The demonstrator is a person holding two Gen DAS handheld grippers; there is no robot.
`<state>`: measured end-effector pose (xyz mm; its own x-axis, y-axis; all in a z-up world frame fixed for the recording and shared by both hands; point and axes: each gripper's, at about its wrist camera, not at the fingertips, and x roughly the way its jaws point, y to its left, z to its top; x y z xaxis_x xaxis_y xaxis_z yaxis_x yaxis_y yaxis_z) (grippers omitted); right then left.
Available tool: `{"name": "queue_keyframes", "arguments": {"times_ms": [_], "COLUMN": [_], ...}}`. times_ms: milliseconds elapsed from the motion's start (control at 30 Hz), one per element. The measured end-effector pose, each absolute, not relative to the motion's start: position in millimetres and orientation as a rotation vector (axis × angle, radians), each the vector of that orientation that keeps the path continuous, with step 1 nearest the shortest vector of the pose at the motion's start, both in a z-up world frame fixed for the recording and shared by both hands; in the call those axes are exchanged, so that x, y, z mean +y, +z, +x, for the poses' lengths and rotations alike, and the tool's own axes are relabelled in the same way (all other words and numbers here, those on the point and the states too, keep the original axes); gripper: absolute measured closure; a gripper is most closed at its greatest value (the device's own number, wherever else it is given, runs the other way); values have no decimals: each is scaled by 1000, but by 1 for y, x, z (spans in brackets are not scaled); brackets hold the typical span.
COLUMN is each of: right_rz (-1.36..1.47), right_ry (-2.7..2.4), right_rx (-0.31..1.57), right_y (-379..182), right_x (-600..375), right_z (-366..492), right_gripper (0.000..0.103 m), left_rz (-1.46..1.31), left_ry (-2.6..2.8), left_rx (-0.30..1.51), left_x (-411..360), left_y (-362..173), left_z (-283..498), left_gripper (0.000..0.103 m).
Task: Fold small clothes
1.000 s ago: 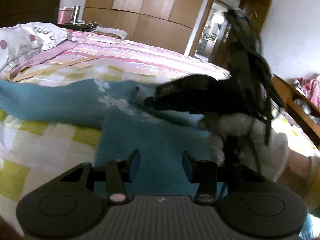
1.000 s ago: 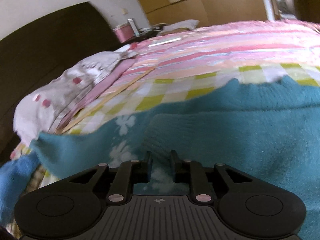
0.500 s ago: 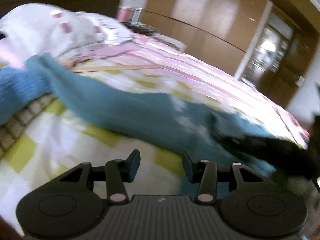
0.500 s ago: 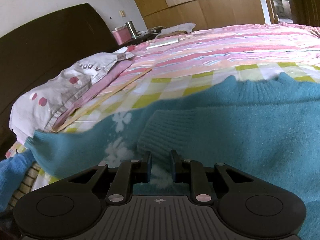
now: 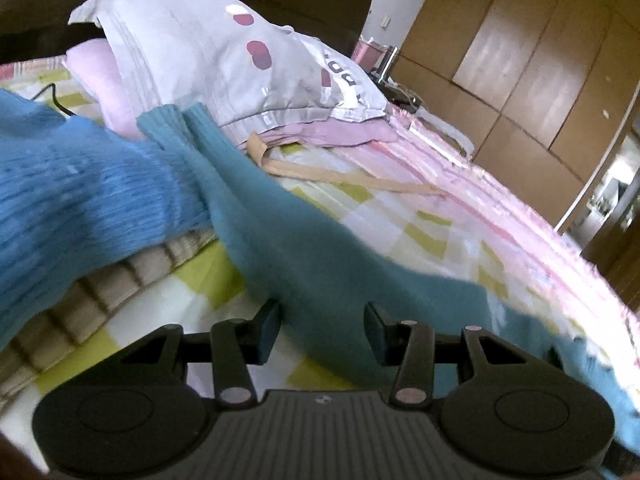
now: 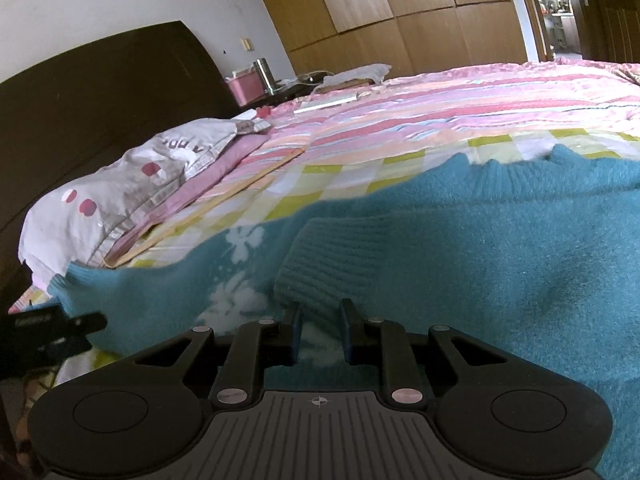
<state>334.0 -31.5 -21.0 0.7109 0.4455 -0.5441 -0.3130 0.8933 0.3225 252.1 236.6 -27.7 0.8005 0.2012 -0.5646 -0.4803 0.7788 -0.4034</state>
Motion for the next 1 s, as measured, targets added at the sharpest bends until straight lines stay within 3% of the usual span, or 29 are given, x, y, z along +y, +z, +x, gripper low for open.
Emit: {"name": "queue_keyframes", "arguments": {"times_ms": [200,467,633,800,867,1000], "right_rz": [207,202,217,241,254,258], "right_ry": [422,418,422,426,429,429], "right_rx": [639,626,623,618,617,614], "right_y": [-23,-24,-26,-27,-27,-28], "right_x": [-30,-29,-31,-33,-35,-34], "right_z": [331,329,329,329,329,329], "right_gripper": [82,82,82,82,82,82], "left_rz": [-601,-685,-715,-748,-748,-745], "left_ry": [395,369,391,479,508,494], "left_rx": [499,443,431,392,373,377], "left_x": [249,263,260,262,264,269], "left_y": [-32,-37,-39,-39,-40,-42], "left_z": [268,267,259,245,246,264], "left_gripper": [54,73,73,61,48,41]}}
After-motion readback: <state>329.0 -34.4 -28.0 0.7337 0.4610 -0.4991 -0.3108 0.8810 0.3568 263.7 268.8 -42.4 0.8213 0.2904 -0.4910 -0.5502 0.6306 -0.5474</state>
